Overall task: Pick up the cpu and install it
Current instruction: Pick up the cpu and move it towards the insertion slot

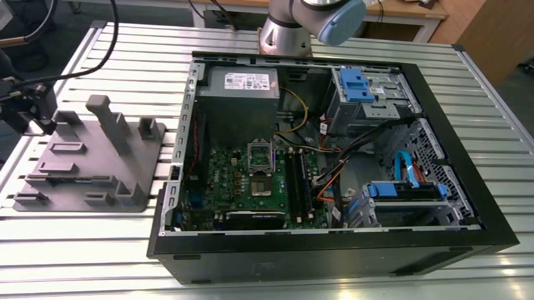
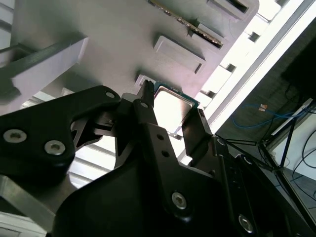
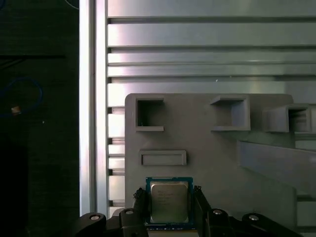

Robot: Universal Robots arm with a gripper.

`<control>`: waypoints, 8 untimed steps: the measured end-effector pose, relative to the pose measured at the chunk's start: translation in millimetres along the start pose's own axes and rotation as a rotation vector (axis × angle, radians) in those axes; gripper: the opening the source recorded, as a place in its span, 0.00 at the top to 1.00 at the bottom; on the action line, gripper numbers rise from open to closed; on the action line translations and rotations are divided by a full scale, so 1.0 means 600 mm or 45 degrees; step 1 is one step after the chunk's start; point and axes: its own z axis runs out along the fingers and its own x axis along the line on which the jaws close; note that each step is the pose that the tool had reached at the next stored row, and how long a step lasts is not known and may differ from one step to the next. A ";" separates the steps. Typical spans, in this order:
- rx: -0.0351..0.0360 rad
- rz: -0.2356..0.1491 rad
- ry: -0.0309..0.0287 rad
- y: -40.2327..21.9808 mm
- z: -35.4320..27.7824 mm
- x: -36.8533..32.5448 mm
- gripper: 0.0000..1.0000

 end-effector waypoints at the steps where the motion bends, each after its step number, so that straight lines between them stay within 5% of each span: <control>1: -0.0001 0.000 -0.0001 0.000 -0.006 0.000 0.53; 8: 0.0000 0.000 -0.0001 0.002 -0.047 -0.001 0.53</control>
